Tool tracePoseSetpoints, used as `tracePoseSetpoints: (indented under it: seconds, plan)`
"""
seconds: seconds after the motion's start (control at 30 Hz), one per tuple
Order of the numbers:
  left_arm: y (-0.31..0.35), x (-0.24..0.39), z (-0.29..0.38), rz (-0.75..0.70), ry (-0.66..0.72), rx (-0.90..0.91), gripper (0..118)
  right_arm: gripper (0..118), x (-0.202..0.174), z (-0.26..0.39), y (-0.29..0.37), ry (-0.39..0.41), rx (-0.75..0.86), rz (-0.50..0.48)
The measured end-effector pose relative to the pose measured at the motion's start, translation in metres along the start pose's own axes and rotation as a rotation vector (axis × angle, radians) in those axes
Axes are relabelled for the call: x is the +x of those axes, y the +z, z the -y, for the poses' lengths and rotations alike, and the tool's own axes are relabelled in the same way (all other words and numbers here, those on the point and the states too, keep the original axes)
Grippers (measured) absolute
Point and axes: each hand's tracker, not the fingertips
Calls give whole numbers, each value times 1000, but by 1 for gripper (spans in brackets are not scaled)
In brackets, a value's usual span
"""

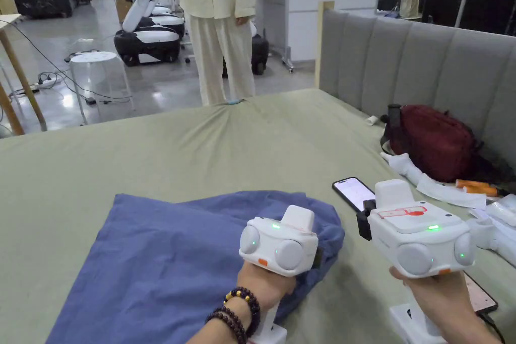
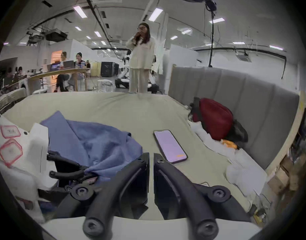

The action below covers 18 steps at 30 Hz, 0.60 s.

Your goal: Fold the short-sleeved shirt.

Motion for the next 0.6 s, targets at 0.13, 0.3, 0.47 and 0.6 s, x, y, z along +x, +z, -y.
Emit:
tracePoseSetpoints:
  seconds: [0.13, 0.3, 0.47, 0.6]
  plan:
    - [-2, -15, -6, -7, 48, 16, 13, 6, -2, 4, -6, -9, -19, -11]
    - [43, -45, -23, -100, 55, 169, 115, 6, -25, -16, -2, -12, 19, -52]
    - [121, -110, -8, -217, 188, 245, 110, 6, -69, -42, 1, 0, 72, -133]
    - [176, -170, 40, -330, 265, 232, 77, 6, -114, -51, 1, 17, 100, -203]
